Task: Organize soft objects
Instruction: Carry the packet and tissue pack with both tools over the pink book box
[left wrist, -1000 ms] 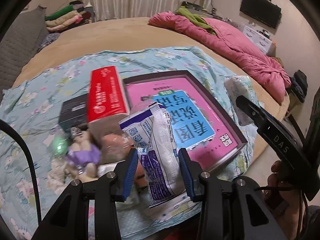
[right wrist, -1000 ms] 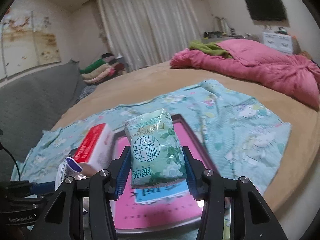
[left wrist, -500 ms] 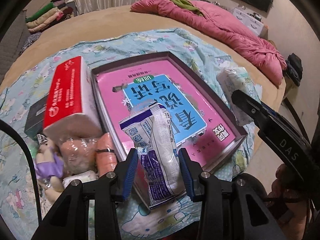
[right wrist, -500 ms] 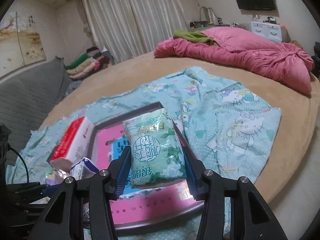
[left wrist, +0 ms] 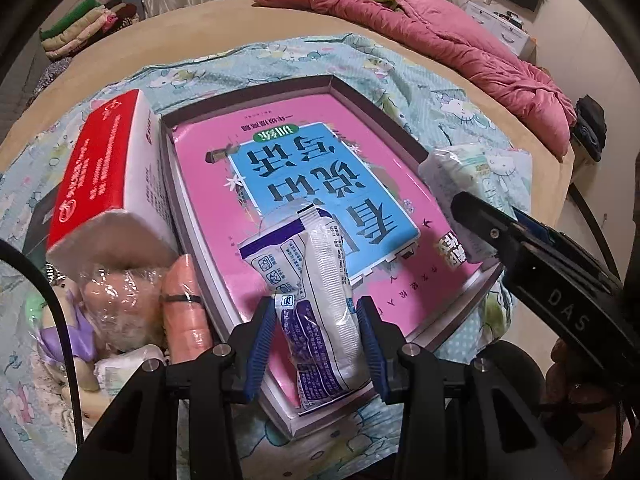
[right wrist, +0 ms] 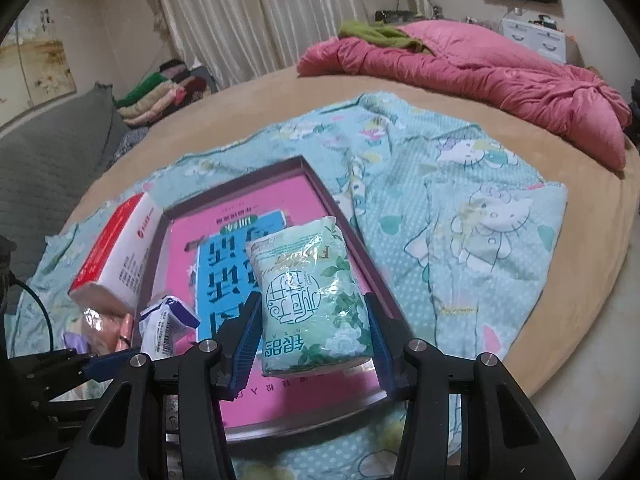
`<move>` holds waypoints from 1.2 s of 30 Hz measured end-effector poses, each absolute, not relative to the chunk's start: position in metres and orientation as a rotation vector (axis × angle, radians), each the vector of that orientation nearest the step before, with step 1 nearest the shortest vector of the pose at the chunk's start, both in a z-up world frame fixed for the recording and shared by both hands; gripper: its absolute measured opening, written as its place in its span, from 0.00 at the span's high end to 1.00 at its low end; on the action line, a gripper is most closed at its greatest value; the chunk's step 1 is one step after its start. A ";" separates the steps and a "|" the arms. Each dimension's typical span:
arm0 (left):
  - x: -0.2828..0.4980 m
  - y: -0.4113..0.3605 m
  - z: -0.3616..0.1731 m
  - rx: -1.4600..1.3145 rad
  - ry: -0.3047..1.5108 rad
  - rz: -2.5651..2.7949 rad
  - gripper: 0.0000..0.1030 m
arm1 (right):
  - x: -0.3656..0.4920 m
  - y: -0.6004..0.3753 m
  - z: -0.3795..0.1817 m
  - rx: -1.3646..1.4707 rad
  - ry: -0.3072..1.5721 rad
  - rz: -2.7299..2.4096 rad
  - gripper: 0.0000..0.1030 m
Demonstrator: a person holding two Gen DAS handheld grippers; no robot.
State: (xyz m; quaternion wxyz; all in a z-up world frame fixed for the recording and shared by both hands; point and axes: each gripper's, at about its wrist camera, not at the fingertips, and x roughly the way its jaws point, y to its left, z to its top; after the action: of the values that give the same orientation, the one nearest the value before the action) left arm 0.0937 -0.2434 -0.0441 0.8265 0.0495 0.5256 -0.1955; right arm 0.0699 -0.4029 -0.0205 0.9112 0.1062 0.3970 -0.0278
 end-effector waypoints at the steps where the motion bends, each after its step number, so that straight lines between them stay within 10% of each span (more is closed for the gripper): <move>1: 0.094 -0.244 -0.045 0.107 1.118 -0.417 0.59 | 0.071 -0.403 -0.022 0.218 0.826 -0.056 0.51; 36: 0.098 -0.245 -0.058 0.076 1.163 -0.421 0.59 | 0.085 -0.407 -0.050 0.198 0.994 -0.146 0.39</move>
State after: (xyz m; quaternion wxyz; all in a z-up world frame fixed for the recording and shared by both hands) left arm 0.0984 -0.2451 -0.0579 0.8141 0.0354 0.5451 -0.1972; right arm 0.0845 -0.4074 -0.0499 0.8718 0.0947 0.4756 -0.0696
